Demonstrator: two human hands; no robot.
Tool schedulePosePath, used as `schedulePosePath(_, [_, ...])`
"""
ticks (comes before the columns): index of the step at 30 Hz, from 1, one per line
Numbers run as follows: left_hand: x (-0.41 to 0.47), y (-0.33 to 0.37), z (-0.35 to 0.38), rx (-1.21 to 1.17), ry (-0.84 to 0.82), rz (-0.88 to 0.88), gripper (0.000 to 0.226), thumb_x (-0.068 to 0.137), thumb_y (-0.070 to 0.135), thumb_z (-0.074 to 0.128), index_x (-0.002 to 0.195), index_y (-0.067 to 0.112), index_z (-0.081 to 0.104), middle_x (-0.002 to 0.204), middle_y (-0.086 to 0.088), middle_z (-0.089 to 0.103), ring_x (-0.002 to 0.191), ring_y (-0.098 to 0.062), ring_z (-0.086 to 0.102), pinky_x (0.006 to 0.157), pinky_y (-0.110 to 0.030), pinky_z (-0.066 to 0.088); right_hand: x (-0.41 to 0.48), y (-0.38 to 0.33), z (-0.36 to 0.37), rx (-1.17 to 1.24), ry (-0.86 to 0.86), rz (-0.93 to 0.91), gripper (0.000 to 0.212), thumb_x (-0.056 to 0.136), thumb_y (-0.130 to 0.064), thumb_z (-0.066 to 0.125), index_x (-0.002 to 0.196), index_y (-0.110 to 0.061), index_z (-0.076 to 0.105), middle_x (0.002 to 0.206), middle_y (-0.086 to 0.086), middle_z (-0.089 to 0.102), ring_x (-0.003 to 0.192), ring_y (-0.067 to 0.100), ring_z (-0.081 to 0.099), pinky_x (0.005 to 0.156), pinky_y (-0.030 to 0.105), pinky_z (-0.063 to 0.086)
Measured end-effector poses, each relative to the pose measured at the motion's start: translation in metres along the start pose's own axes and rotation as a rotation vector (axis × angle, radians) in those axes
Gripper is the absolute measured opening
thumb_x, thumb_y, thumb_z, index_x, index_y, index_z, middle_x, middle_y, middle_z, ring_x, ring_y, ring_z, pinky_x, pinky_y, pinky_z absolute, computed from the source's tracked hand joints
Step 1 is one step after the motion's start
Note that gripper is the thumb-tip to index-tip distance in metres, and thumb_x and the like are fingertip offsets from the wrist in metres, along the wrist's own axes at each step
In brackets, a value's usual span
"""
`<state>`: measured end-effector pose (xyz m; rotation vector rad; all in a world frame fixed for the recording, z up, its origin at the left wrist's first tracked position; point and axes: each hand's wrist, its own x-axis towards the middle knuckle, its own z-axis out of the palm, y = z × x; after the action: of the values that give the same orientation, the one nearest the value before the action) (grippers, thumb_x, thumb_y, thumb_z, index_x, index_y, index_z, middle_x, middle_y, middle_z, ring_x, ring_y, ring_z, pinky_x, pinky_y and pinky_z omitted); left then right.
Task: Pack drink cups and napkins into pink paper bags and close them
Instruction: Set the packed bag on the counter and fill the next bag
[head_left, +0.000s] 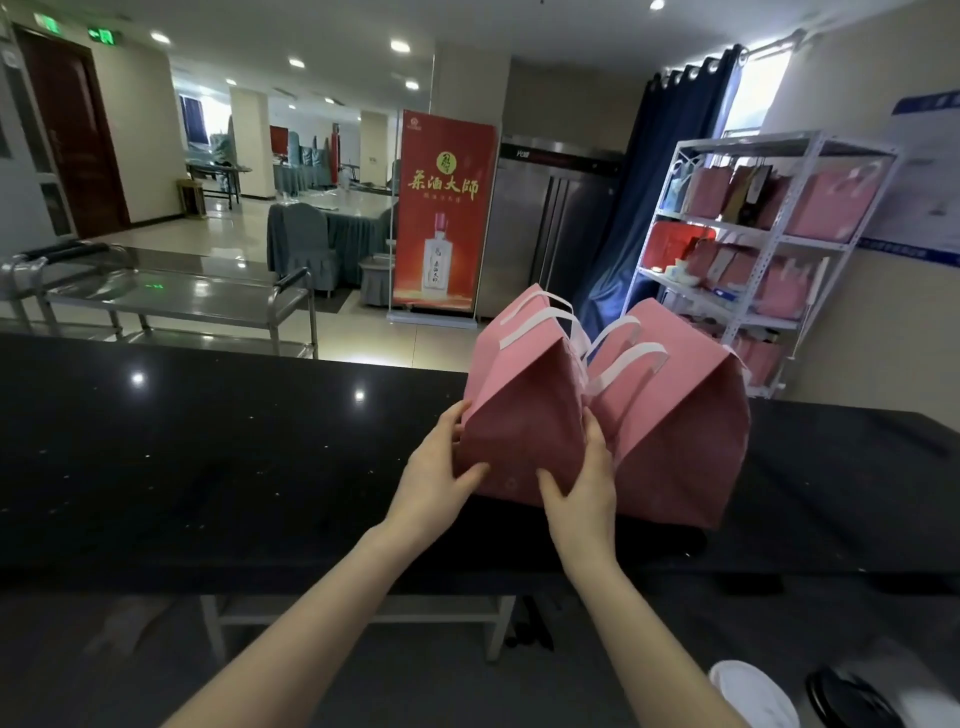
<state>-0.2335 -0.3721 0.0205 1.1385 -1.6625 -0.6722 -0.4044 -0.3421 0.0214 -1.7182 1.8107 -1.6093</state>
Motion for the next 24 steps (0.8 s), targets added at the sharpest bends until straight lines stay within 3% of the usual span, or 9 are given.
schedulePosePath(2, [-0.023,-0.005,-0.013,0.024,0.045,-0.005,0.072,0.082,0.020,0.074,0.138,0.044,0.035,0.115,0.018,0.059,0.106,0.004,0.057,0.089,-0.027,0.053,-0.020,-0.002,-0.014,-0.036,0.022,-0.097,0.081,0.084,-0.011,0.069,0.145,-0.041,0.025,0.139,-0.011,0.038,0.122,-0.007,0.033,0.100,0.014,0.029])
schedulePosePath(4, [-0.048,-0.011,-0.026,0.086,0.072,-0.017,0.063,0.081,0.020,0.074,0.133,0.040,0.045,0.108,0.017,0.061,0.100,0.003,0.059,0.087,-0.028,0.054,-0.039,-0.002,-0.024,-0.098,0.015,-0.217,0.075,0.083,-0.009,0.070,0.144,-0.033,0.035,0.138,-0.007,0.040,0.125,0.003,0.039,0.103,0.013,0.031])
schedulePosePath(9, [-0.114,-0.007,-0.066,0.257,0.067,-0.064,0.040,0.083,0.020,0.073,0.115,0.038,0.058,0.094,0.018,0.064,0.089,0.004,0.061,0.081,-0.026,0.056,-0.081,-0.028,-0.040,-0.177,-0.236,-0.465,0.046,0.082,-0.010,0.073,0.126,-0.015,0.060,0.131,0.003,0.052,0.122,0.017,0.050,0.103,0.036,0.045])
schedulePosePath(13, [-0.190,0.006,-0.111,0.431,0.129,-0.154,0.029,0.083,0.027,0.070,0.103,0.045,0.058,0.086,0.022,0.063,0.082,0.006,0.061,0.071,-0.017,0.050,-0.121,-0.067,-0.034,-0.178,-0.495,-0.630,0.041,0.084,-0.014,0.071,0.124,-0.014,0.062,0.127,0.001,0.056,0.119,0.017,0.052,0.100,0.032,0.046])
schedulePosePath(17, [-0.276,0.020,-0.166,0.599,0.235,-0.321,0.016,0.082,0.025,0.068,0.096,0.032,0.065,0.087,0.016,0.066,0.083,-0.003,0.063,0.076,-0.031,0.053,-0.169,-0.107,-0.011,-0.175,-0.750,-0.776,0.038,0.090,-0.021,0.066,0.127,-0.020,0.059,0.127,-0.005,0.054,0.117,0.014,0.050,0.098,0.029,0.045])
schedulePosePath(24, [-0.401,0.041,-0.265,0.822,0.410,-0.538,0.010,0.085,0.027,0.066,0.094,0.027,0.069,0.093,0.011,0.069,0.089,-0.011,0.063,0.078,-0.031,0.051,-0.252,-0.187,0.052,-0.160,-0.952,-1.056,0.042,0.092,-0.030,0.061,0.132,-0.025,0.052,0.130,-0.006,0.053,0.120,0.014,0.047,0.099,0.028,0.041])
